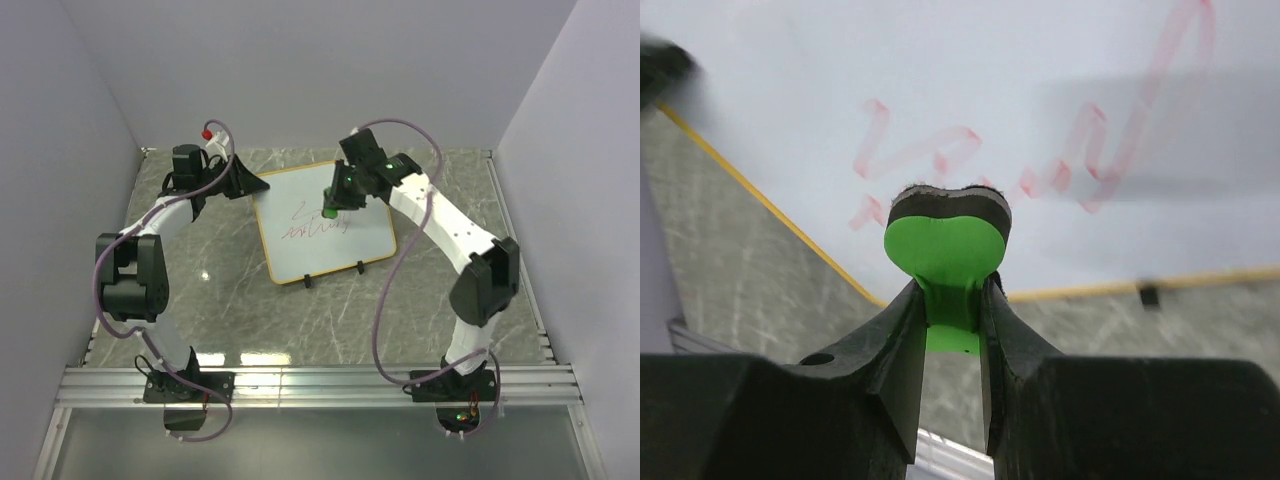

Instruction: Erase the whiteboard

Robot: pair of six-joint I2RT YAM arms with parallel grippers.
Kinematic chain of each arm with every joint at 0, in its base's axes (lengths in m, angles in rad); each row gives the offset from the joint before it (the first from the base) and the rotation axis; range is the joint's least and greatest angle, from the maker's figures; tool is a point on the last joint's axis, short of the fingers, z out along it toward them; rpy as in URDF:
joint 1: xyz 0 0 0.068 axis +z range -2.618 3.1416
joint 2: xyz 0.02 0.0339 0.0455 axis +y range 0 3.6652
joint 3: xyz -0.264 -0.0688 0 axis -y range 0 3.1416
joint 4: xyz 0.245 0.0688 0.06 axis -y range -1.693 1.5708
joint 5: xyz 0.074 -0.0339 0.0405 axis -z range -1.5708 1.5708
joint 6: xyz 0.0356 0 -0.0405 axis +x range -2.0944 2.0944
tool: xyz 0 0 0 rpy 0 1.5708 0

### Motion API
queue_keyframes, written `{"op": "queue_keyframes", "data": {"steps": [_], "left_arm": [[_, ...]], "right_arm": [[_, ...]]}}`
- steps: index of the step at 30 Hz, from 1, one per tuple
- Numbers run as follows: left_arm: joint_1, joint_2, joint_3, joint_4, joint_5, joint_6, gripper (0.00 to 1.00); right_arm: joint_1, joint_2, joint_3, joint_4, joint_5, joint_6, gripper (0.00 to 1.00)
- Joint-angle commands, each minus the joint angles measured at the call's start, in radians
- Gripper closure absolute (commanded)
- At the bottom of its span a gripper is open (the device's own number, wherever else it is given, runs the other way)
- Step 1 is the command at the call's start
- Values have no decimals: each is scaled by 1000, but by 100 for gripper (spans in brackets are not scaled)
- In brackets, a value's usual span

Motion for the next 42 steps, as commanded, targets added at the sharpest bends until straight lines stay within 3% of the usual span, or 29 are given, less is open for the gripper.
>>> {"op": "queue_keyframes", "data": {"steps": [1, 9, 13, 21, 31, 38, 42], "left_arm": [[-3, 3, -16, 35, 25, 47, 77], [-5, 3, -18, 26, -4, 78, 99], [-3, 0, -31, 29, -12, 80, 100], [-3, -7, -30, 23, -9, 75, 100], [-6, -22, -39, 3, -9, 86, 100], [-20, -27, -33, -19, -23, 110, 100], [-22, -28, -30, -25, -24, 115, 100]], "right_arm": [[32, 98, 184, 3, -25, -38, 100], [141, 353, 450, -64, -24, -32, 100], [180, 437, 542, -95, -15, -36, 100], [128, 396, 350, -28, 42, 0, 100], [-107, 312, 109, -5, 142, 135, 100], [-142, 397, 267, -81, 194, 77, 100], [-135, 402, 322, -63, 131, 99, 100]]}}
